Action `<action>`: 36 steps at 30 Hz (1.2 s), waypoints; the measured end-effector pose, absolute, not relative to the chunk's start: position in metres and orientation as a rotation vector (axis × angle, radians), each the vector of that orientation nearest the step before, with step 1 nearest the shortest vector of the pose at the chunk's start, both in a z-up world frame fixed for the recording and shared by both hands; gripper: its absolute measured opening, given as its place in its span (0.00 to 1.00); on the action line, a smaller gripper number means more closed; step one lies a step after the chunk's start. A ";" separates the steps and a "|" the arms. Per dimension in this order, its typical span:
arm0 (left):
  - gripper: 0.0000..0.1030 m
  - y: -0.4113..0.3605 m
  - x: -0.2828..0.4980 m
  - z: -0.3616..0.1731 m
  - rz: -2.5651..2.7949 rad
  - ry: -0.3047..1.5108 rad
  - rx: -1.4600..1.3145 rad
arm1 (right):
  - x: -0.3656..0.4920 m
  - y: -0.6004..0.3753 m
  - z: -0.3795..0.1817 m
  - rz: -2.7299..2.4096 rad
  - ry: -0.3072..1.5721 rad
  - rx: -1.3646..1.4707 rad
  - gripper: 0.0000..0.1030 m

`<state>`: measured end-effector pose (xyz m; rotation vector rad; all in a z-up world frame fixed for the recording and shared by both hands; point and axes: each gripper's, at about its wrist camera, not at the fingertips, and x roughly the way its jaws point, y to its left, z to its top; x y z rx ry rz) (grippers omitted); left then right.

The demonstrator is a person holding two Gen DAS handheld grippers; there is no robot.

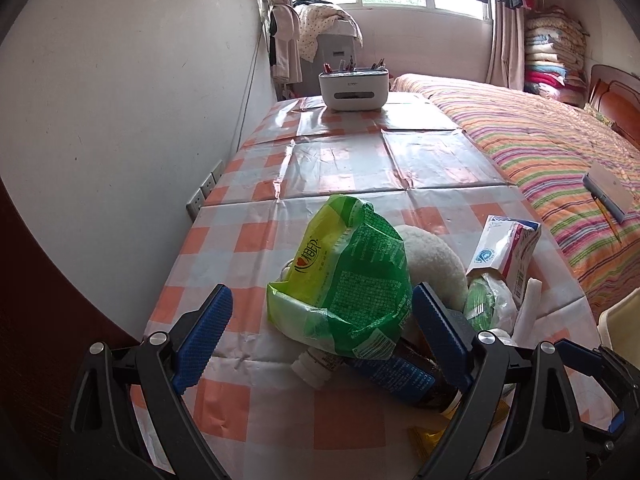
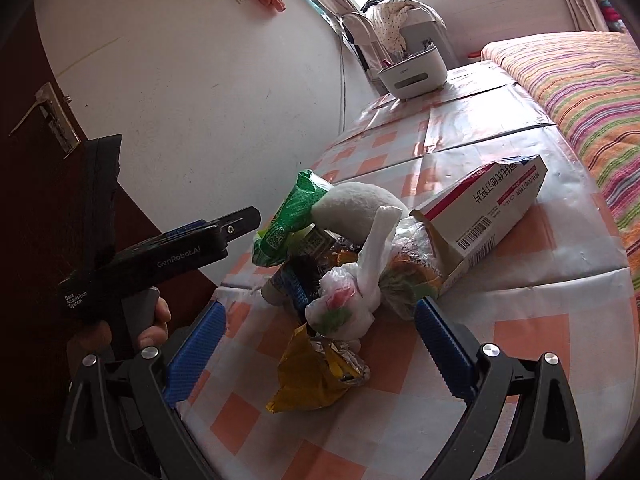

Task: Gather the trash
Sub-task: 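Return both tools to the table and reach toward the green snack bag, then grasp the green snack bag with the left tool while the right tool grasps a plastic bag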

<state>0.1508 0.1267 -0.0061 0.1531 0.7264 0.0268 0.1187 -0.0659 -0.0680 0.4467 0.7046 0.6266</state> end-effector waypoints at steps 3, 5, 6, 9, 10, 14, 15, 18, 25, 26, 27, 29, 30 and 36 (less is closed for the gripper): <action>0.87 0.121 0.156 -0.011 0.028 0.733 0.186 | 0.129 -0.058 -0.072 0.627 0.745 0.475 0.90; 0.87 0.120 0.160 -0.013 0.022 0.745 0.182 | 0.137 -0.054 -0.076 0.618 0.775 0.499 0.90; 0.87 0.120 0.162 -0.014 0.024 0.749 0.180 | 0.142 -0.051 -0.078 0.613 0.797 0.505 0.90; 0.87 0.120 0.169 -0.018 0.034 0.757 0.186 | 0.151 -0.046 -0.083 0.593 0.830 0.513 0.90; 0.87 0.121 0.171 -0.019 0.040 0.760 0.187 | 0.152 -0.045 -0.083 0.581 0.835 0.503 0.90; 0.87 0.123 0.180 -0.026 0.047 0.778 0.166 | 0.154 -0.041 -0.085 0.557 0.841 0.464 0.73; 0.87 0.124 0.183 -0.028 0.048 0.789 0.163 | 0.155 -0.041 -0.086 0.556 0.847 0.456 0.65; 0.87 0.122 0.189 -0.037 0.054 0.815 0.185 | 0.158 -0.040 -0.090 0.579 0.868 0.443 0.41; 0.87 0.116 0.188 -0.051 0.056 0.830 0.259 | 0.148 -0.049 -0.084 0.561 0.812 0.425 0.35; 0.87 0.116 0.188 -0.052 0.057 0.833 0.260 | 0.147 -0.050 -0.083 0.562 0.804 0.431 0.34; 0.87 0.117 0.188 -0.053 0.055 0.835 0.258 | 0.144 -0.051 -0.081 0.563 0.797 0.434 0.34; 0.86 0.121 0.189 -0.053 0.054 0.837 0.235 | 0.141 -0.054 -0.080 0.559 0.785 0.439 0.34; 0.84 0.124 0.190 -0.054 0.049 0.846 0.222 | 0.140 -0.054 -0.078 0.561 0.783 0.442 0.34; 0.22 0.127 0.194 -0.062 0.011 0.902 0.184 | 0.133 -0.058 -0.073 0.558 0.751 0.444 0.34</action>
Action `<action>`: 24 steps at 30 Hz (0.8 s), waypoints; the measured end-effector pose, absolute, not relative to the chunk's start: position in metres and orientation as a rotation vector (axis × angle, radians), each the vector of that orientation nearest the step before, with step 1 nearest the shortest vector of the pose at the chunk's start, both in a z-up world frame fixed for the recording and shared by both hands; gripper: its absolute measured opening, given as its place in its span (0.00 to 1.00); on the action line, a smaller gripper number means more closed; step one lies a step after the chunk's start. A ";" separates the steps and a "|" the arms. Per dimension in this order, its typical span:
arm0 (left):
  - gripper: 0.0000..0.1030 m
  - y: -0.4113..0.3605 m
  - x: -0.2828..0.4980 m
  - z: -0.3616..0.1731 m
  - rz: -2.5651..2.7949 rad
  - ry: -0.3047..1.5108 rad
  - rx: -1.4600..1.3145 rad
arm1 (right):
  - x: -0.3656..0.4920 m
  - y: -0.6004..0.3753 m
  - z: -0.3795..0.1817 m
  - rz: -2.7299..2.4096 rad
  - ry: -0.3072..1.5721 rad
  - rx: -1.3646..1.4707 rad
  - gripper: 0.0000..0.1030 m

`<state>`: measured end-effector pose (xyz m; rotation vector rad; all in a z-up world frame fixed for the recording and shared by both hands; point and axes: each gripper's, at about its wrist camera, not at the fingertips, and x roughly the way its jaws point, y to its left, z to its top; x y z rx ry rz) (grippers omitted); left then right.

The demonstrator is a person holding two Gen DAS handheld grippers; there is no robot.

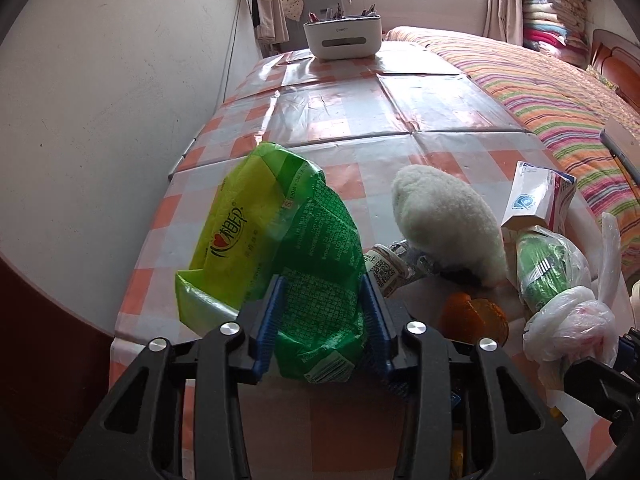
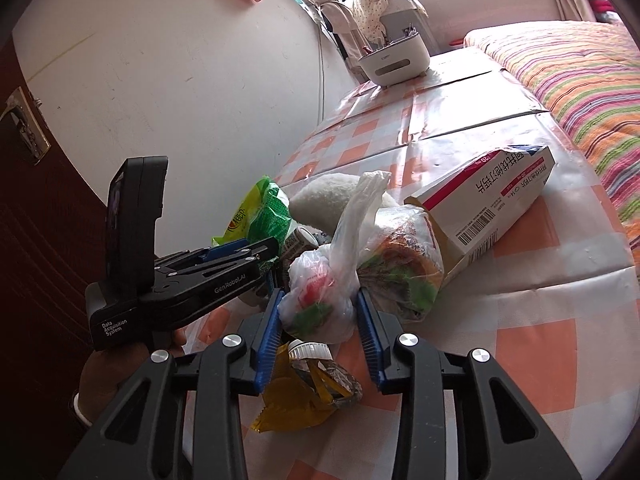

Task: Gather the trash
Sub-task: 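Grasp the green snack bag with the left tool while the right tool grasps a plastic bag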

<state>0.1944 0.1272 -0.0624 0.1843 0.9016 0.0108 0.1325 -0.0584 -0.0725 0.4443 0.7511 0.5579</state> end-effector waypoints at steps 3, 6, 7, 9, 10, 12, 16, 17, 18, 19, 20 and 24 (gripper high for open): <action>0.11 0.128 0.194 -0.064 0.002 0.893 0.183 | 0.129 -0.061 -0.071 0.554 0.741 0.454 0.34; 0.03 0.132 0.191 -0.061 0.000 0.879 0.145 | 0.127 -0.065 -0.070 0.547 0.734 0.459 0.34; 0.03 0.133 0.190 -0.059 -0.004 0.872 0.134 | 0.127 -0.066 -0.069 0.544 0.730 0.463 0.34; 0.02 0.136 0.188 -0.056 -0.008 0.857 0.120 | 0.126 -0.069 -0.068 0.539 0.720 0.466 0.34; 0.02 0.137 0.187 -0.055 -0.007 0.848 0.110 | 0.124 -0.071 -0.066 0.537 0.713 0.463 0.34; 0.01 0.140 0.182 -0.048 -0.002 0.816 0.089 | 0.121 -0.073 -0.063 0.529 0.693 0.458 0.34; 0.01 0.147 0.175 -0.035 0.003 0.762 0.034 | 0.115 -0.078 -0.056 0.520 0.651 0.436 0.34; 0.01 0.148 0.173 -0.032 0.006 0.750 0.021 | 0.113 -0.079 -0.054 0.517 0.641 0.429 0.34; 0.01 0.150 0.171 -0.029 0.007 0.742 0.006 | 0.112 -0.079 -0.053 0.515 0.631 0.421 0.34; 0.01 0.151 0.170 -0.027 0.005 0.734 -0.007 | 0.111 -0.079 -0.052 0.513 0.622 0.414 0.34; 0.01 0.151 0.168 -0.025 0.002 0.727 -0.013 | 0.110 -0.080 -0.051 0.512 0.614 0.408 0.33; 0.01 0.149 0.161 -0.019 0.011 0.693 -0.005 | 0.105 -0.082 -0.045 0.508 0.587 0.384 0.31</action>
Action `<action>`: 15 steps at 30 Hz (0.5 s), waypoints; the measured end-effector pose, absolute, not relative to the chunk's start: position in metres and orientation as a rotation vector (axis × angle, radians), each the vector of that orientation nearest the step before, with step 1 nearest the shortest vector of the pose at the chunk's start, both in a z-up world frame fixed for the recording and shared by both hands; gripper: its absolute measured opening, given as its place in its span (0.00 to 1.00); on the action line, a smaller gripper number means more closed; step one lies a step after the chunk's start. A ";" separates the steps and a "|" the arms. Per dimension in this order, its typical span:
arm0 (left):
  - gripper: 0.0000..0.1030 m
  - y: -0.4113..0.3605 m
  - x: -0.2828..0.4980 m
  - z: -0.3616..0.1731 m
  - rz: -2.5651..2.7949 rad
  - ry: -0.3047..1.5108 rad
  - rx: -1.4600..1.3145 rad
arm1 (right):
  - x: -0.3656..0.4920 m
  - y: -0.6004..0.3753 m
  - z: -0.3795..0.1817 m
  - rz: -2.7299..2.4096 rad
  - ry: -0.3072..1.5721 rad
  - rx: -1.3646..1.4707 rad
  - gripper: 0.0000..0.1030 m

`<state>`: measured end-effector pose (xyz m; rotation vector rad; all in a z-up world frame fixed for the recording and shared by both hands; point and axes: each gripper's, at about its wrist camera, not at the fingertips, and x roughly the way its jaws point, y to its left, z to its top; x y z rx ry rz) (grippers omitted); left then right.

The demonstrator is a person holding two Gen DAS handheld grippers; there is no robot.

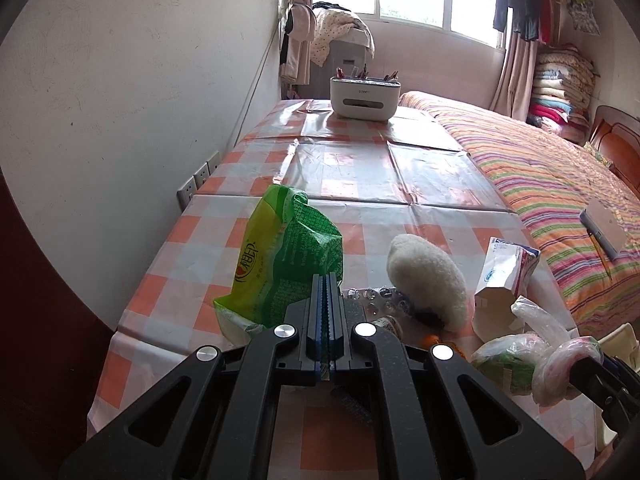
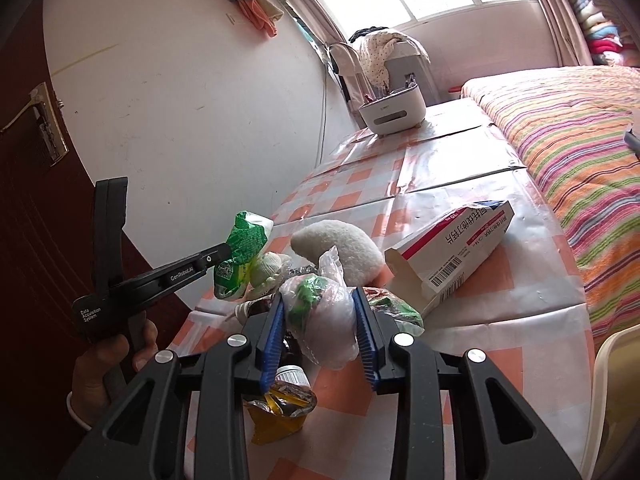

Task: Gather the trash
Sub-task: 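Grasp the green snack bag with the left tool while the right tool grasps a plastic bag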

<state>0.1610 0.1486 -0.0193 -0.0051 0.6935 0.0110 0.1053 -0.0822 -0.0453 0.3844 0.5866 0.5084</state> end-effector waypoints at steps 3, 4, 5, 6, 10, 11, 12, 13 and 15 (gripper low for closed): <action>0.01 0.146 0.155 -0.014 0.002 0.672 -0.005 | 0.101 -0.084 -0.041 0.503 0.562 0.365 0.29; 0.01 0.145 0.153 -0.013 0.001 0.661 -0.002 | 0.099 -0.085 -0.039 0.500 0.551 0.360 0.29; 0.01 0.144 0.151 -0.011 -0.004 0.653 -0.001 | 0.097 -0.086 -0.038 0.498 0.542 0.355 0.29; 0.01 0.143 0.150 -0.009 -0.012 0.649 -0.003 | 0.096 -0.087 -0.037 0.496 0.534 0.349 0.29; 0.01 0.140 0.144 -0.002 -0.043 0.623 -0.022 | 0.088 -0.091 -0.031 0.486 0.499 0.329 0.29; 0.01 0.138 0.142 0.000 -0.050 0.619 -0.025 | 0.086 -0.093 -0.030 0.481 0.491 0.326 0.29; 0.01 0.137 0.141 0.001 -0.057 0.613 -0.028 | 0.085 -0.095 -0.029 0.477 0.483 0.324 0.29; 0.01 0.136 0.139 0.002 -0.066 0.610 -0.031 | 0.083 -0.097 -0.028 0.474 0.477 0.322 0.29; 0.01 0.135 0.137 0.004 -0.083 0.606 -0.040 | 0.080 -0.101 -0.026 0.466 0.467 0.321 0.29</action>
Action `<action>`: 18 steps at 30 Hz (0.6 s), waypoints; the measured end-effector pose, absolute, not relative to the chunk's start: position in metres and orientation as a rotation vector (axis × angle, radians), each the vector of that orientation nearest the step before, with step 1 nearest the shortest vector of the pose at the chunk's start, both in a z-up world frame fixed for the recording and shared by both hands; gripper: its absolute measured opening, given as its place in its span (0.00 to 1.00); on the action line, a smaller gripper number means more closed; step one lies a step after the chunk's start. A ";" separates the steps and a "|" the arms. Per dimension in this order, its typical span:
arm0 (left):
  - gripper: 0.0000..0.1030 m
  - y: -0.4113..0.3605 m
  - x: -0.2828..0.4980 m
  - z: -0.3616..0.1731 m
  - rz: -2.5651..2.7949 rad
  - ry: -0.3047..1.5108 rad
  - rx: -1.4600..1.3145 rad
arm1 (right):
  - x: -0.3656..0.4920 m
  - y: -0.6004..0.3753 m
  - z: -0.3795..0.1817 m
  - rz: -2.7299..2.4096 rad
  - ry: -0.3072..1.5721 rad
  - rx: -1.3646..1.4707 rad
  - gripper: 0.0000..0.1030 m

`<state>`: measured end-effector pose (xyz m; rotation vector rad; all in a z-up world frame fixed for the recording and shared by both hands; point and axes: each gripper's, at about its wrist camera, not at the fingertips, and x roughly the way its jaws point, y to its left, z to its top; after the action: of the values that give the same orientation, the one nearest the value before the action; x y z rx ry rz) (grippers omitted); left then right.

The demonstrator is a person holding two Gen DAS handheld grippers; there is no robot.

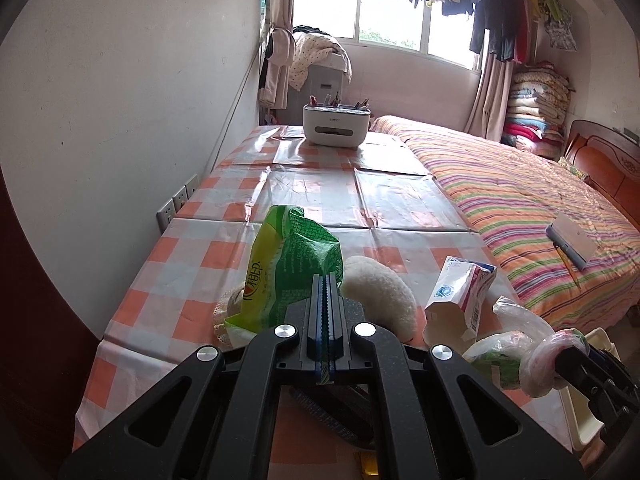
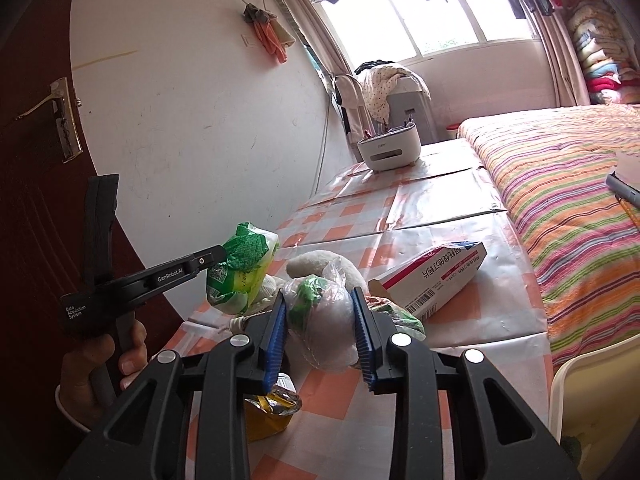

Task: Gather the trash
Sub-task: 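Grasp the green snack bag with the left tool while the right tool grasps a plastic bag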

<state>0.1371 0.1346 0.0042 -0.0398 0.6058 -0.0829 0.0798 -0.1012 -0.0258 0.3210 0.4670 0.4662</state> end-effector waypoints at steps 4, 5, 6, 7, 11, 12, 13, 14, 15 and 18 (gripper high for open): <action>0.01 0.128 0.134 0.007 -0.110 0.599 -0.042 | 0.073 -0.112 -0.022 0.449 0.450 0.328 0.29; 0.01 0.126 0.133 0.008 -0.116 0.597 -0.040 | 0.071 -0.115 -0.022 0.444 0.446 0.330 0.29; 0.01 0.123 0.132 0.009 -0.124 0.596 -0.038 | 0.070 -0.118 -0.021 0.439 0.442 0.330 0.29; 0.01 0.120 0.131 0.009 -0.132 0.595 -0.034 | 0.068 -0.121 -0.020 0.433 0.437 0.329 0.29; 0.01 0.106 0.127 0.010 -0.164 0.590 -0.019 | 0.061 -0.133 -0.020 0.404 0.426 0.327 0.29; 0.01 0.102 0.126 0.010 -0.173 0.588 -0.013 | 0.060 -0.136 -0.021 0.398 0.426 0.328 0.29; 0.01 0.097 0.124 0.011 -0.182 0.585 -0.008 | 0.058 -0.139 -0.021 0.390 0.425 0.331 0.29; 0.01 0.093 0.123 0.011 -0.192 0.584 -0.005 | 0.057 -0.142 -0.021 0.383 0.424 0.333 0.29; 0.01 0.089 0.121 0.012 -0.202 0.582 -0.003 | 0.055 -0.145 -0.022 0.376 0.422 0.334 0.29; 0.01 0.076 0.114 0.015 -0.234 0.568 0.007 | 0.052 -0.153 -0.022 0.354 0.417 0.334 0.29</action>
<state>0.1139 0.0757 0.0154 0.0072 0.5678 -0.2338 0.0516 -0.1533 -0.0221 0.3342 0.4169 0.3538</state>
